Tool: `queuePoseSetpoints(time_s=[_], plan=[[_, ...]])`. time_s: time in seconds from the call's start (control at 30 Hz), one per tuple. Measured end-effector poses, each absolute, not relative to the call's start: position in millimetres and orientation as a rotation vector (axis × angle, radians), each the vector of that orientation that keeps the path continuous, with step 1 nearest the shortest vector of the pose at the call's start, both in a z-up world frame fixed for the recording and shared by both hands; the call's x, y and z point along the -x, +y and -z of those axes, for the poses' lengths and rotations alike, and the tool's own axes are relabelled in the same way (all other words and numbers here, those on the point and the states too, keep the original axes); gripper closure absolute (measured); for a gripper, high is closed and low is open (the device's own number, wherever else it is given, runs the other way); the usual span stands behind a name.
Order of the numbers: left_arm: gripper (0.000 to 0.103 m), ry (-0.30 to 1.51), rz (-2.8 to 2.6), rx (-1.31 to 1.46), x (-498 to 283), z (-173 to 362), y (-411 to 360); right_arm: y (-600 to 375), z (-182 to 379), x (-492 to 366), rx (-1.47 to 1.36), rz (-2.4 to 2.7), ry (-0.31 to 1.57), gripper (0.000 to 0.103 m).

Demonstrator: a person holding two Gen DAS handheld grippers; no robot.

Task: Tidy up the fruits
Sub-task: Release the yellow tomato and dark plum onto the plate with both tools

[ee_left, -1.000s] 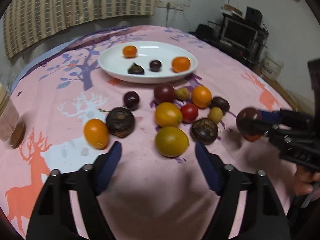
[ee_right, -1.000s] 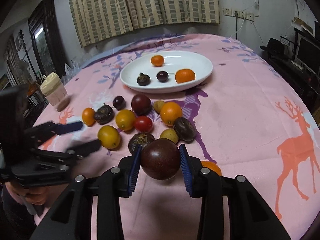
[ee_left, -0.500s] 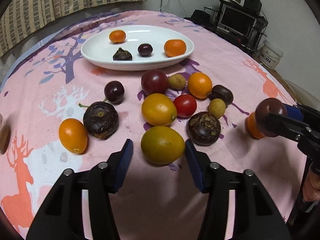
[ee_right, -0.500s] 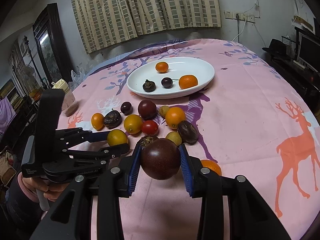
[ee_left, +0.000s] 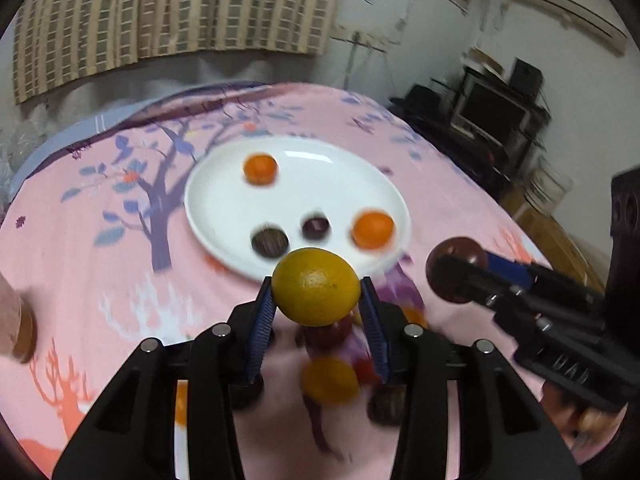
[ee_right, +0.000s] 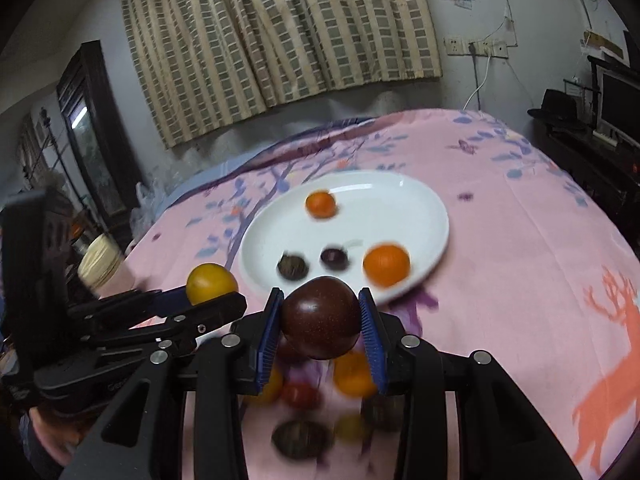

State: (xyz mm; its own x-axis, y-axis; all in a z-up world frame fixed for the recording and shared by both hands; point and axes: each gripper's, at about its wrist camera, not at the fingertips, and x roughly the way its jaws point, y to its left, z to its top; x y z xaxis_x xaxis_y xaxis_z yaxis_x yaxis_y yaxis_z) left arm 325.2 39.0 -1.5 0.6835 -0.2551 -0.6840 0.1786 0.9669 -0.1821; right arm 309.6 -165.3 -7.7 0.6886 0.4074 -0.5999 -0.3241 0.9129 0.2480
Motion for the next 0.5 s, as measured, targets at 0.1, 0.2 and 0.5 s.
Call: queuePoseSetpoints(time_s=[0.1,0.2,0.5], plan=[[0.062,0.794,0.174,0.119,-366.3,3.0,44.7,-150.2,13.1,-348.3,-0.133,-0.384,0.738,0.065],[0.062,0.836,0.112,0.136,-399.7,15.3,53.2,-139.5,22.7,-374.5,-0.112,-0.367,0.777,0.065],[0.055,0.927,0.061,0.157,-430.0,44.3,58.6,-127.7,49.9,-394.0,-0.04,-0.363,0.852,0.063]])
